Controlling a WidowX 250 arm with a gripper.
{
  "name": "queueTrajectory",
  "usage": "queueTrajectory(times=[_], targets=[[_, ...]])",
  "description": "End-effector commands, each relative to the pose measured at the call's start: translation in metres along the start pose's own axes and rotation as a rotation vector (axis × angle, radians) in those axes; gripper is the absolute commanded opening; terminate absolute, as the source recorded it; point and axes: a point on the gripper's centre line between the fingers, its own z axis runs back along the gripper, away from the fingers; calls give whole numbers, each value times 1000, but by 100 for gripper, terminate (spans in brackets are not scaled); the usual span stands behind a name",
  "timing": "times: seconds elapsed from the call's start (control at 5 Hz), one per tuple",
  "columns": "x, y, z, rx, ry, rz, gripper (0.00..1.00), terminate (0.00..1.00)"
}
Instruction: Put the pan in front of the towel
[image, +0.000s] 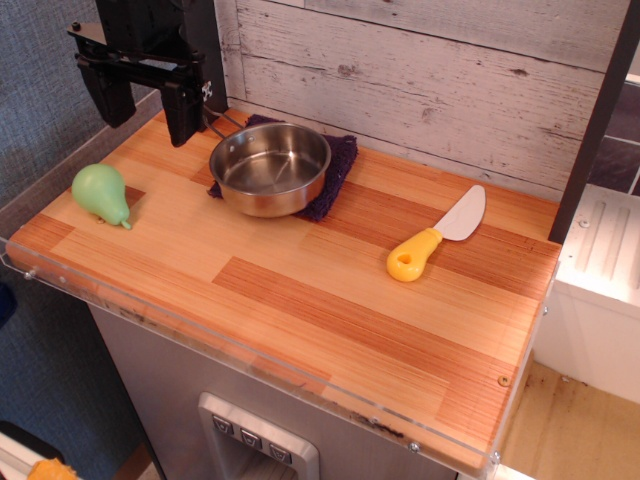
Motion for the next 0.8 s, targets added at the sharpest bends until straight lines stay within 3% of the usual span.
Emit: queueTrajectory(times=[0.0,0.6], targets=[[0,0,0,0,0,0,100,0],[11,-84,-4,-65,-48,-238,100,0]])
